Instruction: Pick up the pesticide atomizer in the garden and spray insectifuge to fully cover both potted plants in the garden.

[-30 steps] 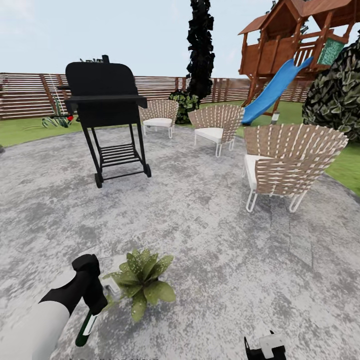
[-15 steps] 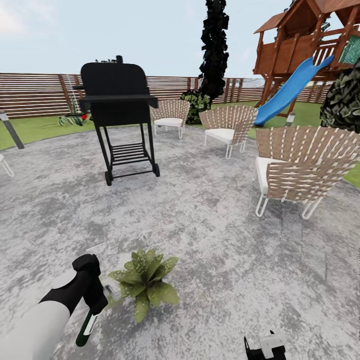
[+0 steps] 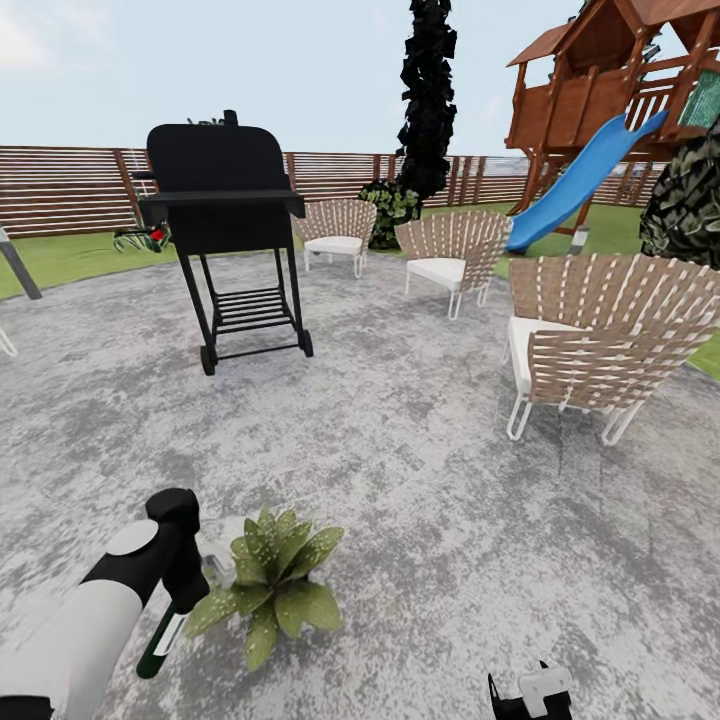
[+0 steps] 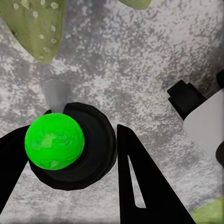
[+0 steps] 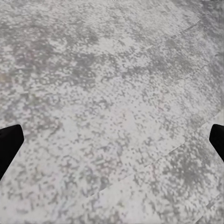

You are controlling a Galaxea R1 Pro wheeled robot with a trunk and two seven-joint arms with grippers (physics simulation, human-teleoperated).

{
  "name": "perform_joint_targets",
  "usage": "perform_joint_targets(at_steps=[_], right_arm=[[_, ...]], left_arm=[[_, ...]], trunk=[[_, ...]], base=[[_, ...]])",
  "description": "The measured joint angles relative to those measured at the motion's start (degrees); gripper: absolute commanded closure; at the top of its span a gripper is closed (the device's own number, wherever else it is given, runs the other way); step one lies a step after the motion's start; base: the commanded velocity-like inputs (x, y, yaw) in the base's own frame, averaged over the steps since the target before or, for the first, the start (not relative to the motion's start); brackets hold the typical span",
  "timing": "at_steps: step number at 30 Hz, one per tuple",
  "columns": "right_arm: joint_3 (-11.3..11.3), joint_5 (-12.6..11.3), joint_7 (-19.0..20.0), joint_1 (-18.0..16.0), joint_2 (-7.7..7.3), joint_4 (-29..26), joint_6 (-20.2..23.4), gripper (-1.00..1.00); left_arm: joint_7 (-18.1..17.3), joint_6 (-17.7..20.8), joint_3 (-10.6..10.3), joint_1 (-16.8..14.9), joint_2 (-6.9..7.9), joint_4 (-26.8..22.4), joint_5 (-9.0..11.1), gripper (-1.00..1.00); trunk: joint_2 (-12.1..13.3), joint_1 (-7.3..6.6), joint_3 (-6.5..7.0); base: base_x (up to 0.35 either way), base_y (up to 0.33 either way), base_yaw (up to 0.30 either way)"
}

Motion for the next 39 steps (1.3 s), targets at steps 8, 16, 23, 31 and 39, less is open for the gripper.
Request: perform_joint_targets(at_steps=[8,16,23,31,39], right_arm=[[-0.01,0.0,0.0,-0.01,0.0,0.0,0.0,-1.0],[0.0,0.0,-0.06,0.0,0.0,-0.04,0.0,-1.0],[0.01,0.09,-0.02,0.0,-0.07,-0.05,-0.01,-1.0],[0.01,0.0,0.0,-0.01,0.09,-0.03,-0.01,-1.0],[0.0,0.02,0.02,-0.01,0.09,0.0,0.0,-1.0]], left_arm=[[-0.13,0.35,0.37,-0.02,-0.08,-0.09,-0.03,1.0],[0.03,0.37,0.47,0.22,-0.78,-0.07,0.04,1.0],[0.2,0.32,0.45,0.3,-0.7,-0.05,0.11,1.0],[0.25,0.29,0.55,0.15,-0.52,-0.07,0.08,1.0],[0.42,0.29,0.69,0.13,-0.69,-0.02,0.05,1.0]], trunk=[[0.0,0.0,0.0],[0.0,0.0,0.0],[0.0,0.0,0.0],[0.0,0.02,0.0],[0.0,0.0,0.0]], base=[[0.0,0.0,0.241],[0.005,0.0,0.179],[0.106,-0.193,0.002],[-0.154,-0.241,0.171],[-0.11,-0.084,0.278]])
